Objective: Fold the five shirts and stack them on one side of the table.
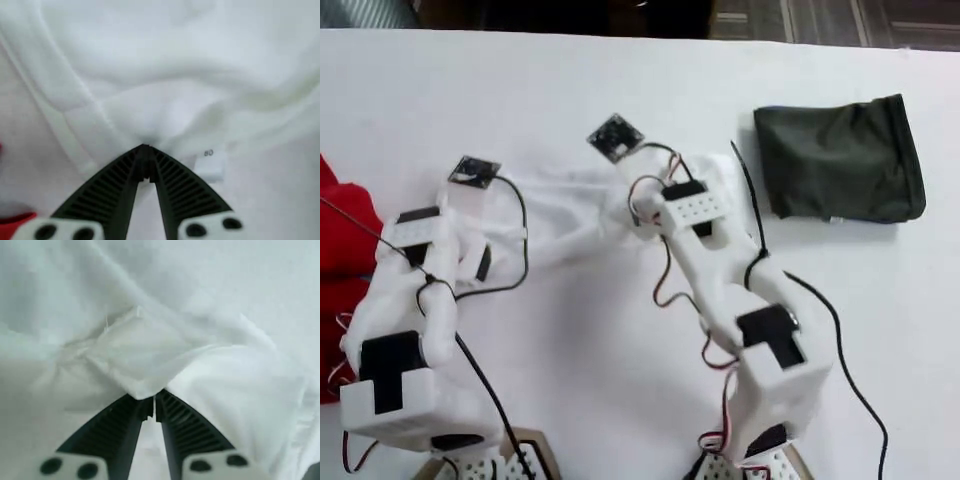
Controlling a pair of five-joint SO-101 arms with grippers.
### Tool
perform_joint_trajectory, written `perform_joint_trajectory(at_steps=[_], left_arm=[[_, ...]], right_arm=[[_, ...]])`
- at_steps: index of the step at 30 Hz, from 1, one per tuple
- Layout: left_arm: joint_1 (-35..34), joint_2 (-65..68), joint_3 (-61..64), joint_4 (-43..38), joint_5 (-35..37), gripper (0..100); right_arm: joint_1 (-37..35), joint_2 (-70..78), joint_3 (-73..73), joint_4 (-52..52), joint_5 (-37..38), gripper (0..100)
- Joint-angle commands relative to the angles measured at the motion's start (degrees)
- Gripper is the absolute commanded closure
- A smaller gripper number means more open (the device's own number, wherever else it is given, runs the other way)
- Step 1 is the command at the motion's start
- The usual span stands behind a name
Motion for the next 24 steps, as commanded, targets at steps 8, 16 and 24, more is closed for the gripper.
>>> perform_joint_trajectory(at_steps=[8, 16, 24], left_arm=[[-0.62, -0.53, 0.22, -0.53, 0.70, 97], [-0.62, -0.53, 0.22, -0.53, 0.70, 97], [-0.62, -0.53, 0.22, -0.53, 0.70, 97]], right_arm=[[0.84, 12.26, -25.49, 9.36, -0.88, 97.8], [0.84, 14.55, -32.53, 14.73, -0.88, 97.8], [0.75, 22.02, -33.67, 13.85, -0.88, 97.8]])
